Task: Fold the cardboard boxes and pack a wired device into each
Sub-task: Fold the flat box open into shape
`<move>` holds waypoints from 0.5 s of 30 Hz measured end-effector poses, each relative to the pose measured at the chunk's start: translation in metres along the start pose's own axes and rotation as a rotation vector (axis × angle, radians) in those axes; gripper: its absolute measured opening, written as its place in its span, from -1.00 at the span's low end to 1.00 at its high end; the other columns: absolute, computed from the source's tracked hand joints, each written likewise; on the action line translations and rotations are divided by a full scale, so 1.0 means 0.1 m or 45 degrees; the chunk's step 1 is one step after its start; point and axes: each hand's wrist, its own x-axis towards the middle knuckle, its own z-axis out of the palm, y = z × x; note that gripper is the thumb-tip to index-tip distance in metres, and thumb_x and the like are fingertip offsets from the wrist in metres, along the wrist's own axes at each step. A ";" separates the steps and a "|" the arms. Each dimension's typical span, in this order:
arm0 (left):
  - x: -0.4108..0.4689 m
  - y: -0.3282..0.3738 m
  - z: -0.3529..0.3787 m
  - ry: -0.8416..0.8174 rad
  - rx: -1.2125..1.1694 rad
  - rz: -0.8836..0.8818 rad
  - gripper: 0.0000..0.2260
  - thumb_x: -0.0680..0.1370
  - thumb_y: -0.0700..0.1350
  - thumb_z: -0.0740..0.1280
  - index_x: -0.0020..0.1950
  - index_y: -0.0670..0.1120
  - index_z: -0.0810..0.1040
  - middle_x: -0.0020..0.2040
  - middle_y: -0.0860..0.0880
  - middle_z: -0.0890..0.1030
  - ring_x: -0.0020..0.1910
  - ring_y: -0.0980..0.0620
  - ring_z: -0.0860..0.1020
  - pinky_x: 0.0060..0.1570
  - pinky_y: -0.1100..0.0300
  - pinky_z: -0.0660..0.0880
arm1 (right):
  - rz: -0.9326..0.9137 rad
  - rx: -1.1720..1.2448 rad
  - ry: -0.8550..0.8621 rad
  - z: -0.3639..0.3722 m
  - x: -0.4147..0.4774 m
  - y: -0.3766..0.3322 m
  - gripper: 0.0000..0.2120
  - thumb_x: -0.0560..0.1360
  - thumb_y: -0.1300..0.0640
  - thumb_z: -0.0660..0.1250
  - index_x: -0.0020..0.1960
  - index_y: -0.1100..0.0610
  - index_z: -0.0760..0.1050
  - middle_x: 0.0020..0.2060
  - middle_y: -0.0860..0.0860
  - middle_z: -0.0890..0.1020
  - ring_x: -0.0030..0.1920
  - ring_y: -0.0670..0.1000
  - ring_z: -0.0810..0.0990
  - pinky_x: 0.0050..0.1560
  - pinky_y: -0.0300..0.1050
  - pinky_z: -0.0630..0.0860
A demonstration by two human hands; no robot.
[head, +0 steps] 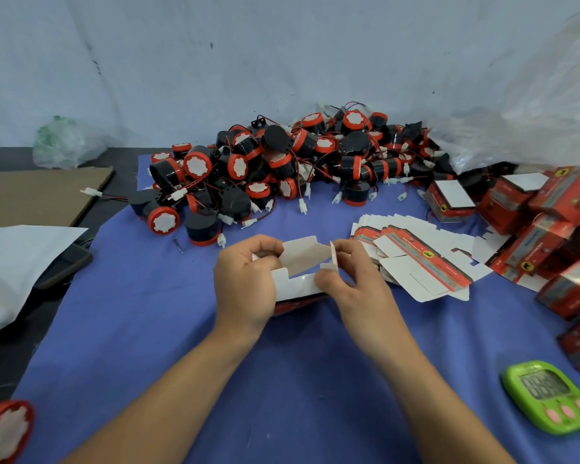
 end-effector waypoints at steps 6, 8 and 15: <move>-0.12 -0.01 0.05 -0.021 -0.211 0.010 -0.77 0.53 -0.01 0.27 -0.11 0.11 0.73 -0.16 0.01 0.73 -0.13 0.01 0.70 -0.19 0.11 0.59 | -0.007 -0.042 0.144 0.01 0.00 0.07 -0.78 0.52 0.12 0.32 0.08 -0.17 0.44 -0.06 -0.33 0.62 -0.03 -0.28 0.57 -0.24 -0.37 0.48; -0.15 -0.04 0.07 -0.072 -0.202 0.024 -0.76 0.56 0.10 0.25 -0.02 0.16 0.73 -0.08 0.02 0.75 -0.07 0.02 0.71 -0.13 0.12 0.60 | -0.021 -0.050 0.173 0.01 0.00 0.09 -0.76 0.52 0.18 0.30 0.06 -0.13 0.42 -0.16 -0.34 0.59 -0.17 -0.26 0.54 -0.33 -0.43 0.43; -0.14 -0.11 0.06 -0.455 -0.201 0.006 -0.65 0.51 0.08 0.31 0.23 0.03 0.67 0.10 0.01 0.74 0.13 0.01 0.69 0.09 0.17 0.60 | 0.023 0.070 0.281 -0.05 0.03 0.08 -0.83 0.55 0.15 0.34 0.04 -0.11 0.50 -0.05 -0.20 0.66 -0.04 -0.12 0.63 -0.14 -0.10 0.59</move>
